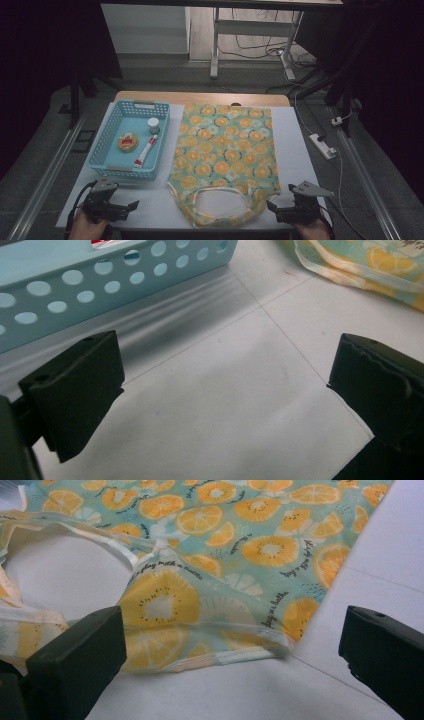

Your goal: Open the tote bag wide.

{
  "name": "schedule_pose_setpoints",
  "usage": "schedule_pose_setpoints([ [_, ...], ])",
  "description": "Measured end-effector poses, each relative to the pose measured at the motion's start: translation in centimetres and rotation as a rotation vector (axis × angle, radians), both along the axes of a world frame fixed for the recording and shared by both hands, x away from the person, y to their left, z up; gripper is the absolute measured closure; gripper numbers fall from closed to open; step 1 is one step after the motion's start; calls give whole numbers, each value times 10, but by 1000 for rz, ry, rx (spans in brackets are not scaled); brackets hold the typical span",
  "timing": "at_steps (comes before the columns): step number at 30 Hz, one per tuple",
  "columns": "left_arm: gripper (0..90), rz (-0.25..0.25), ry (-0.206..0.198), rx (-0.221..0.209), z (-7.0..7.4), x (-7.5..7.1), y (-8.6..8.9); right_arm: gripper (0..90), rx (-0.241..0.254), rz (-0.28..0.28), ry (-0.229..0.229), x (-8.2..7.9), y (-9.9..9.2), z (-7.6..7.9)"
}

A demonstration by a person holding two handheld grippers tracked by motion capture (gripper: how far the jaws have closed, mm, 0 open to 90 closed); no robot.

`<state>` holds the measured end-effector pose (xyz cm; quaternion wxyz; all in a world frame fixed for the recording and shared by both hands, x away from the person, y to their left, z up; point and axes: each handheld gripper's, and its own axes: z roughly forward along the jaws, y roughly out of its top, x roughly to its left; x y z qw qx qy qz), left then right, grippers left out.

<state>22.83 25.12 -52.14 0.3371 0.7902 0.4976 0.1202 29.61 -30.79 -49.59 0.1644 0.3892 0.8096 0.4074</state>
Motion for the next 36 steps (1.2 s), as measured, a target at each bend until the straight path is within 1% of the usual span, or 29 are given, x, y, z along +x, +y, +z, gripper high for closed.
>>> schedule_pose_setpoints([
  [3,16,2,-5,-4,0,0,0,0,10,3,13,0,0,0],
  [4,17,1,-6,-11,0,-1,1,0,13,8,14,0,0,0],
  [6,17,-2,-7,-18,0,-1,2,0,12,13,17,0,0,0],
  [11,17,-8,-9,-11,0,-1,1,0,8,20,21,0,1,0],
  [14,16,-5,-8,-17,0,-1,1,0,3,24,19,0,2,0],
  [16,16,-7,-5,-37,1,-1,1,0,-6,26,19,0,2,0],
  [17,13,-11,-1,-56,1,-1,1,0,-8,26,18,0,3,0],
  [18,11,-11,-1,-56,1,-1,1,0,-10,27,17,0,3,0],
  [19,10,-24,5,-94,1,-1,1,0,-13,27,17,0,3,0],
  [20,10,-24,5,-94,1,-1,1,0,-11,27,18,0,3,0],
  [22,10,-23,13,-71,1,0,-3,0,-11,25,19,0,3,0],
  [23,10,-22,14,-68,1,0,-3,0,-10,26,18,0,3,0],
  [28,10,-12,19,-76,0,1,-1,0,-17,28,20,0,3,0],
  [32,10,-8,19,-66,0,1,-2,0,-18,28,19,0,3,0],
  [36,10,-7,14,-67,1,0,-2,0,-12,28,26,1,3,0],
])
